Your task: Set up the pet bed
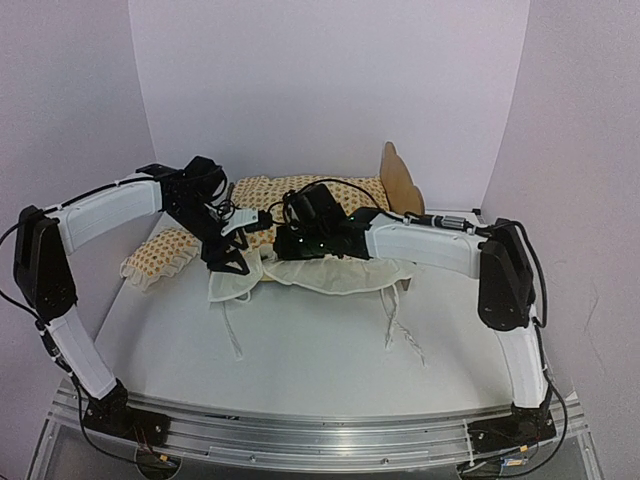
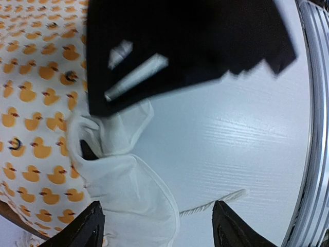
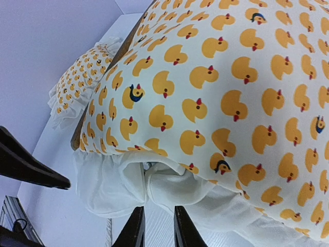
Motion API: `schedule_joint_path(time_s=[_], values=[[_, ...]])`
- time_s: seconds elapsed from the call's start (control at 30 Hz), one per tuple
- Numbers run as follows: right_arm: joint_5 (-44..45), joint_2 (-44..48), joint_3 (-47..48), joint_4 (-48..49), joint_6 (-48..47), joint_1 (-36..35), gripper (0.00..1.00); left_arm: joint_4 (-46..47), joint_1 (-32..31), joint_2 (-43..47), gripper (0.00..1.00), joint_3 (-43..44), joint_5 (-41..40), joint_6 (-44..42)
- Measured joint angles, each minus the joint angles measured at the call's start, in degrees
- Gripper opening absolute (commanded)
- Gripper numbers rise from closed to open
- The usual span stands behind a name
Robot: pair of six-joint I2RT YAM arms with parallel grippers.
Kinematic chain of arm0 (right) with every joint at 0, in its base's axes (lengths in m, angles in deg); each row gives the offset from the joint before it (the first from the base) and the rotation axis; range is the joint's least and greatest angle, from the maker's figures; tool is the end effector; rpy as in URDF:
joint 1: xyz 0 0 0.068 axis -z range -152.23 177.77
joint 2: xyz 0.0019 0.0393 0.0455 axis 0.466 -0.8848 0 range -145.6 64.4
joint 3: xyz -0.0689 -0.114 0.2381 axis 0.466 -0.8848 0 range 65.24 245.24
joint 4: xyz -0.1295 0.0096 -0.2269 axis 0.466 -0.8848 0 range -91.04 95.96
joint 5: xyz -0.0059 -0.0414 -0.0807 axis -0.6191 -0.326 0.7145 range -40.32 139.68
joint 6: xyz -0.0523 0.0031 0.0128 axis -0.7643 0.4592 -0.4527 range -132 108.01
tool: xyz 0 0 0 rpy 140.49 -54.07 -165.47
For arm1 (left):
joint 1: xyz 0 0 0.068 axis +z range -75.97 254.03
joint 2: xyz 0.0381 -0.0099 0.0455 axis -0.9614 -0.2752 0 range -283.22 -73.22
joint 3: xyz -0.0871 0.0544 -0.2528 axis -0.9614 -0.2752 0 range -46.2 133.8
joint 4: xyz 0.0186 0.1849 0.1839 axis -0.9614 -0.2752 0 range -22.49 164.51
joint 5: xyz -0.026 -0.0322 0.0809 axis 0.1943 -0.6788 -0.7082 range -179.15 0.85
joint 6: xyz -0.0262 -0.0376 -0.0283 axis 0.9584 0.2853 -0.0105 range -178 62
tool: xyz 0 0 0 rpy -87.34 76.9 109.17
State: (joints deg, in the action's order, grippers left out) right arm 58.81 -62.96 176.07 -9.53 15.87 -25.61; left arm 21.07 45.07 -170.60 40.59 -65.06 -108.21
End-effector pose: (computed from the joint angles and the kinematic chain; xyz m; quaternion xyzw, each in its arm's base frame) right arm 0.3174 0.4177 0.2533 -0.1550 0.8589 0.2617 0.4120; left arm 0.3014 -0.1833 0.2937 0.6434 0.7046 -0.1593 0.2535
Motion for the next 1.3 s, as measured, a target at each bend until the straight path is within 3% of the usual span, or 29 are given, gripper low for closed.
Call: schedule_joint_path(time_s=[0.17, 0.47, 0.6, 0.77, 0.9, 1.1, 1.3], values=[[0.46, 4.91, -5.74, 0.83, 0.92, 0.0, 0.21, 3.78, -2.19, -0.79, 0.77, -5.11, -7.87, -0.15], [1.32, 7.33, -11.79, 1.3, 2.44, 0.0, 0.21, 8.3, -1.41, -9.85, 0.76, -1.64, -16.42, -0.8], [1.66, 7.65, -13.13, 1.2, 2.59, 0.0, 0.21, 5.58, 0.9, -15.16, 0.73, 4.4, -16.16, -0.74], [2.18, 8.33, -13.4, 1.29, 2.6, 0.0, 0.21, -3.12, 3.1, -21.32, 0.57, 14.93, -12.56, -0.66], [2.61, 9.1, -13.51, 1.32, 2.6, 0.0, 0.2, -12.06, 3.52, -25.22, 0.57, 21.5, -8.85, -0.88], [2.66, 9.37, -13.51, 1.3, 2.81, 0.0, 0.2, -18.44, 2.44, -27.35, 0.67, 21.07, -7.12, -2.21], [2.39, 9.37, -13.51, 1.3, 3.54, 0.0, 0.2, -16.1, 1.67, -30.21, 0.59, 20.9, -7.29, -0.65]])
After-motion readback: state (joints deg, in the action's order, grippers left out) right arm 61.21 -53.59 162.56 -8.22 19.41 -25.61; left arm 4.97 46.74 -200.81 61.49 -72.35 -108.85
